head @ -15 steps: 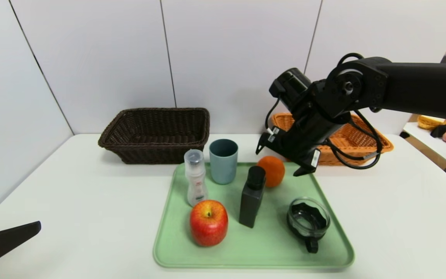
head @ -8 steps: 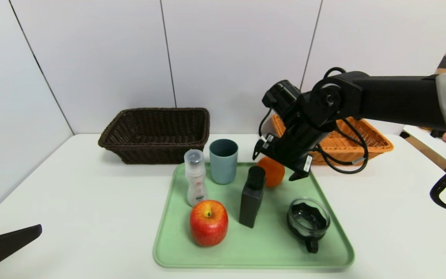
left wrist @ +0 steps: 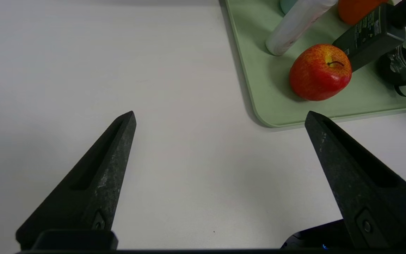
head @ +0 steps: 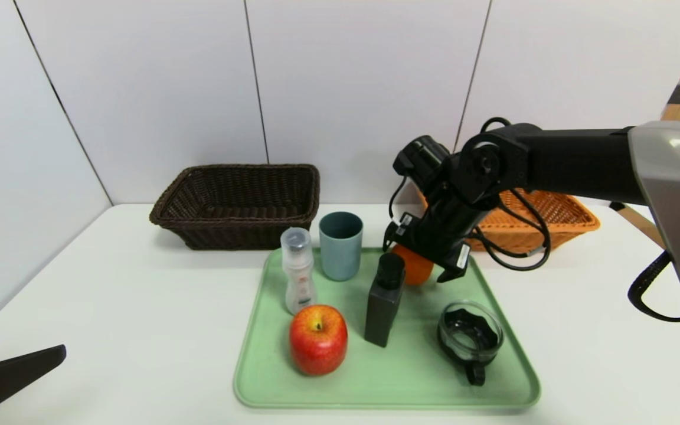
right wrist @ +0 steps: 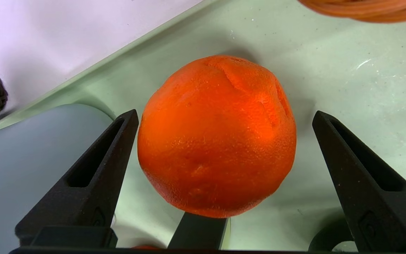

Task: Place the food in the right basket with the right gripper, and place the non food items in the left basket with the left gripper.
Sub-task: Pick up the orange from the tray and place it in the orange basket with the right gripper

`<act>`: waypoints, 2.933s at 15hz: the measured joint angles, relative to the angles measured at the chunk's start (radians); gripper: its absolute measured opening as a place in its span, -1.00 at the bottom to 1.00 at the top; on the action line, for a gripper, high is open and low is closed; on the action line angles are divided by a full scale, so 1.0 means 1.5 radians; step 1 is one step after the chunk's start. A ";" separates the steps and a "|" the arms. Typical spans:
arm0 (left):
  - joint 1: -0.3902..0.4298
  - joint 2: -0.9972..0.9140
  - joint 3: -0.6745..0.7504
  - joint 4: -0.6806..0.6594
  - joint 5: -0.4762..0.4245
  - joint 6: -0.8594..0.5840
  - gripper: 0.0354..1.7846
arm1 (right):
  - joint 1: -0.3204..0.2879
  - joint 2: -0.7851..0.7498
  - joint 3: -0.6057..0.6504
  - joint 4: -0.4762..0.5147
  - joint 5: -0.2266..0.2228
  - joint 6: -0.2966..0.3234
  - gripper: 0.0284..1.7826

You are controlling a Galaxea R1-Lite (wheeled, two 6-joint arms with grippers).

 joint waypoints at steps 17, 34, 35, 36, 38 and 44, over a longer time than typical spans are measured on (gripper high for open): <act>0.000 -0.010 0.000 0.001 0.000 0.000 0.89 | -0.010 -0.036 0.000 0.001 0.045 0.004 0.27; 0.000 -0.017 -0.006 -0.006 -0.002 -0.002 0.89 | -0.198 -0.162 0.008 -0.195 0.057 -0.243 0.26; 0.000 -0.017 -0.006 -0.006 -0.002 -0.002 0.89 | -0.214 -0.137 0.008 -0.200 0.055 -0.244 0.26; 0.000 -0.017 -0.006 -0.006 -0.002 -0.003 0.89 | -0.226 -0.115 0.008 -0.210 0.055 -0.247 0.26; 0.000 -0.017 -0.005 -0.005 -0.002 -0.005 0.89 | -0.250 -0.077 0.008 -0.241 0.054 -0.255 0.26; 0.001 -0.014 -0.003 -0.005 -0.002 -0.005 0.89 | -0.270 -0.026 0.006 -0.254 0.055 -0.286 0.55</act>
